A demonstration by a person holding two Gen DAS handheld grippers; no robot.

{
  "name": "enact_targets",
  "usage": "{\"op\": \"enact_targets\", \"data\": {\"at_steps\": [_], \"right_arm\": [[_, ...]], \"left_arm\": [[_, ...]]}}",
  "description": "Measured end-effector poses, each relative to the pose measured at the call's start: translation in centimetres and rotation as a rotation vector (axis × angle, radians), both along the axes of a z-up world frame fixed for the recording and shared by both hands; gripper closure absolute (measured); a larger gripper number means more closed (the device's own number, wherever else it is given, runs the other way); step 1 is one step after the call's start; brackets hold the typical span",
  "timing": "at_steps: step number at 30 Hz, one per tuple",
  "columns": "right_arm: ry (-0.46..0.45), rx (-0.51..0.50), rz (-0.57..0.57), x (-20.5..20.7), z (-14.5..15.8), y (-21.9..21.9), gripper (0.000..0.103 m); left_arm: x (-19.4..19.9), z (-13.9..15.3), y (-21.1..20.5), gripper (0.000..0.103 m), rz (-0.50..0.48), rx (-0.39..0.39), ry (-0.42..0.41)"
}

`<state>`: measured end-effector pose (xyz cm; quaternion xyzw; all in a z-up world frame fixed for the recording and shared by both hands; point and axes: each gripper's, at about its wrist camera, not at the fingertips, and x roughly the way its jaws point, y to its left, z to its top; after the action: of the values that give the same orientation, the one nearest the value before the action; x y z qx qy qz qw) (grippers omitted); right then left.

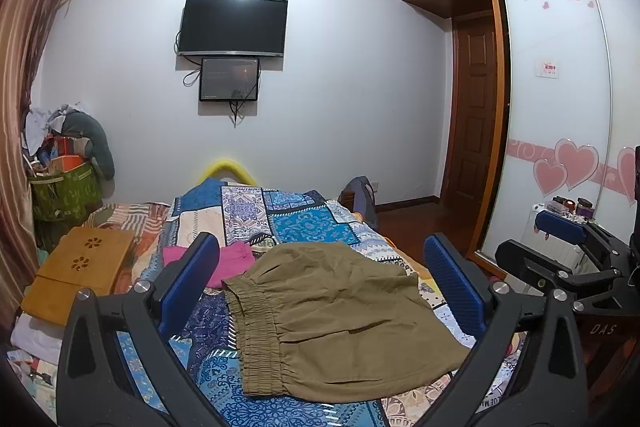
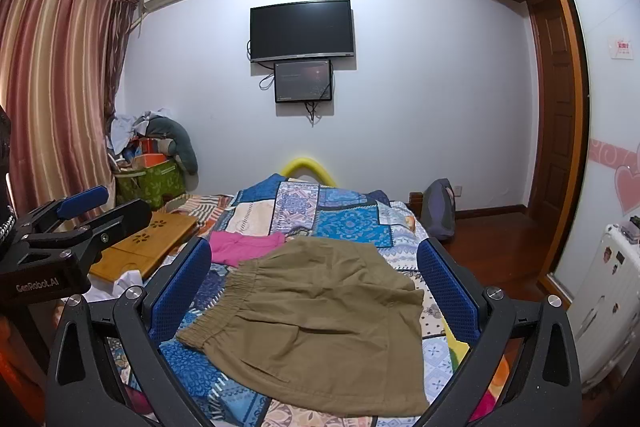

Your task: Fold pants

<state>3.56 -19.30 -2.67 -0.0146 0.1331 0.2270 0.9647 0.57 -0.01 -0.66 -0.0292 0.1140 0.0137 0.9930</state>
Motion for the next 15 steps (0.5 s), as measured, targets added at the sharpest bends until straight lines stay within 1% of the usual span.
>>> {"op": "enact_targets", "data": {"at_steps": [15], "right_arm": [[-0.002, 0.002, -0.003, 0.03, -0.06, -0.06, 0.001]], "left_arm": [[0.06, 0.00, 0.14, 0.000, -0.009, -0.004, 0.009]]}}
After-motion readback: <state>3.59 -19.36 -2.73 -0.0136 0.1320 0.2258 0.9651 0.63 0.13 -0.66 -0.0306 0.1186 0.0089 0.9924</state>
